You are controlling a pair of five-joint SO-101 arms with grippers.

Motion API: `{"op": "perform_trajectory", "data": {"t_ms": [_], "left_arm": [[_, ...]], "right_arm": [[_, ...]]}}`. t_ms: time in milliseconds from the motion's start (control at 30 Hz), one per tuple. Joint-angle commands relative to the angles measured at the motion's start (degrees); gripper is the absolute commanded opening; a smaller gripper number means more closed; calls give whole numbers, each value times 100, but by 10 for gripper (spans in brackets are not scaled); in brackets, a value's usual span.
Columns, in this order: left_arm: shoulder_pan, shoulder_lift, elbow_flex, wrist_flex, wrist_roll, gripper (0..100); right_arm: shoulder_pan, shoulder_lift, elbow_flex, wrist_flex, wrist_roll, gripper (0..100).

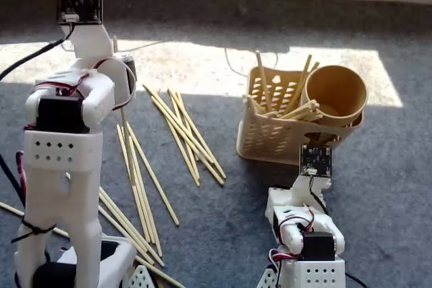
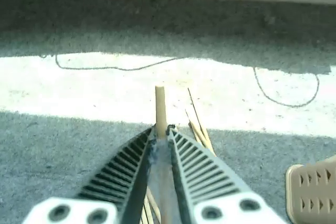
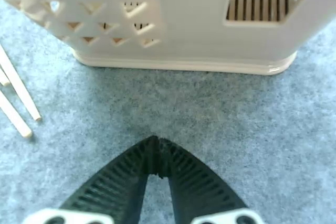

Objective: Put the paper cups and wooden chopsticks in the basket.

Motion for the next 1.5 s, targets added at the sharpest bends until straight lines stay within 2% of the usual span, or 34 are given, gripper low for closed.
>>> {"op": "perform_trajectory", "data": {"t_ms": [0, 133, 533, 900, 1067, 1267, 1467], "left_arm": [[365, -347, -576, -26, 273, 5], [593, -523, -1007, -229, 738, 5], [1895, -620, -1481, -2075, 747, 5], [2659, -567, -1411, -3473, 747, 5], [2941, -567, -927, -4132, 747, 5], [3196, -620, 338, -5134, 747, 5], [3178, -602, 1323, -5741, 703, 5]], "right_arm": [[-40, -13, 593, 40, 53, 8], [-40, -13, 593, 40, 53, 8], [-40, -13, 593, 40, 53, 8], [-40, -13, 593, 40, 53, 8], [-40, -13, 593, 40, 53, 8], [-40, -13, 593, 40, 53, 8], [-40, -13, 593, 40, 53, 8]]}}
